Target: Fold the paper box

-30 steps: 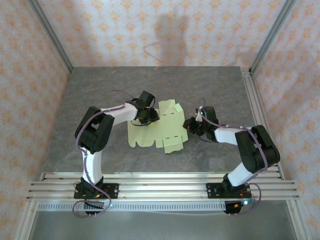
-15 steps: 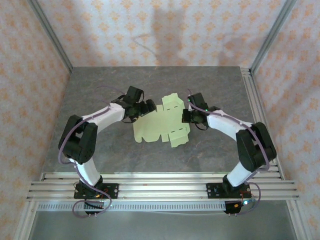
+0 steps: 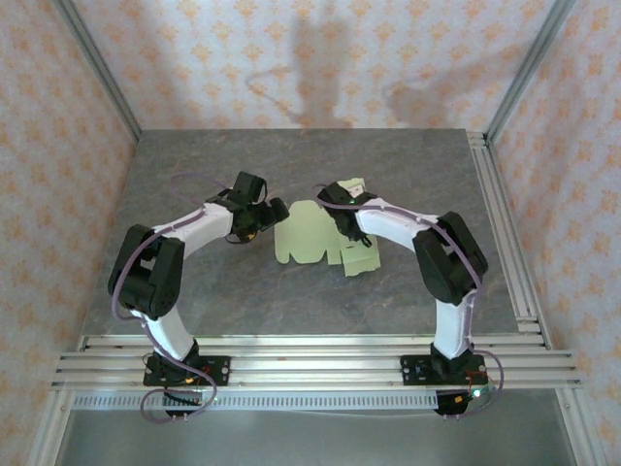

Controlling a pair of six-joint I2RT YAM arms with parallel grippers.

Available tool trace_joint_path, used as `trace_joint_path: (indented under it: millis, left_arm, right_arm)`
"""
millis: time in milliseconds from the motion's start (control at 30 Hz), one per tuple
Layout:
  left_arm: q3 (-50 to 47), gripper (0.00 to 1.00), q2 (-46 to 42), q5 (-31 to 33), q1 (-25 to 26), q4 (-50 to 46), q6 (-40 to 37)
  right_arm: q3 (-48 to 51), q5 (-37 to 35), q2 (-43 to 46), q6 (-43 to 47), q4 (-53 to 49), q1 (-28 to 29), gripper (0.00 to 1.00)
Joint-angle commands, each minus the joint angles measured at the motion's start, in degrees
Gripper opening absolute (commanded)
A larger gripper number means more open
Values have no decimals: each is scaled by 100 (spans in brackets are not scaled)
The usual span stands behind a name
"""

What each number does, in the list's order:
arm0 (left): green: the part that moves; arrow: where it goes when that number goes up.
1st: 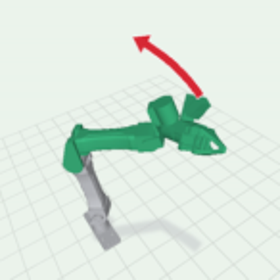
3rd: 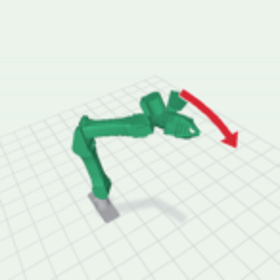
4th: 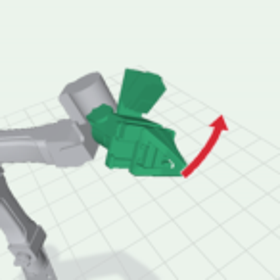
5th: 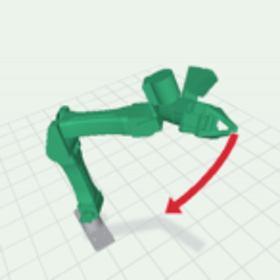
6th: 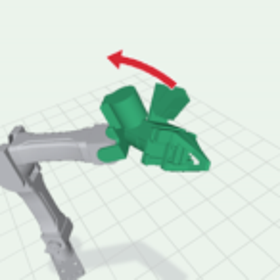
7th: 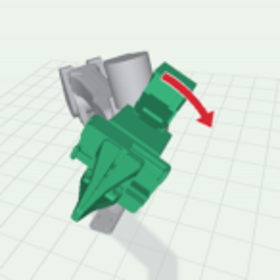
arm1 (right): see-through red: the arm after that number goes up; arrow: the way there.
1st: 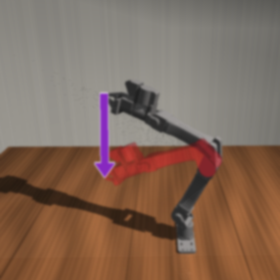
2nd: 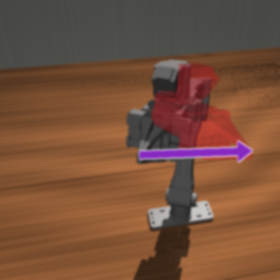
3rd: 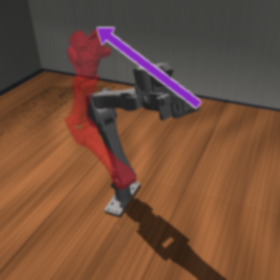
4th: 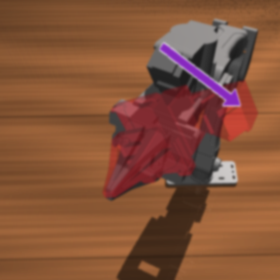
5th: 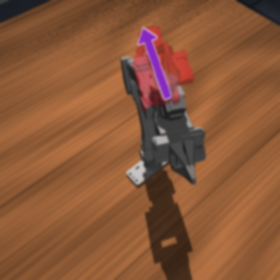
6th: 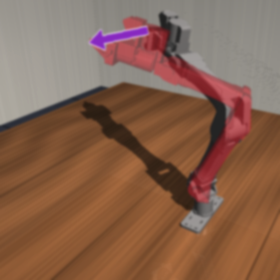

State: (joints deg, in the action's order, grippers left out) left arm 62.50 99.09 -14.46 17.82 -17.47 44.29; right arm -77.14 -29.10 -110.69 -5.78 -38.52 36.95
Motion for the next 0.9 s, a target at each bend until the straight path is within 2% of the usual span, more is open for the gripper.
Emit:
trace_joint_path:
  millis: [0, 100, 200, 267, 400, 500, 767, 867]
  left_arm:
    - [-72, 98, -249, 240, -51, -138, -140]
    - [-66, 98, -259, 253, -60, -170, -174]
    - [-23, 98, -229, 159, -65, -165, -267]
    - [-9, 98, -199, 114, -65, -128, -281]
    - [-35, 98, -202, 100, -60, -64, -246]
    - [-44, 98, -198, 97, -60, -58, -237]
    - [-71, 98, -250, 157, -60, -115, -253]
    - [-67, 98, -256, 163, -61, -132, -263]
  right_arm:
    - [-204, -1268, -154, -255, -658, 84, 0]
    - [-92, -834, -18, -121, -401, 72, 0]
    - [288, 690, 362, 306, 202, -156, 0]
    - [435, 1394, 513, 420, 356, -303, 0]
    - [564, 1844, 660, 670, 483, -407, 0]
    - [511, 1409, 569, 666, 469, -353, 0]
    - [251, -1310, 2, 1018, 512, 326, 0]
    - [220, -1614, -34, 1031, 589, 409, 0]
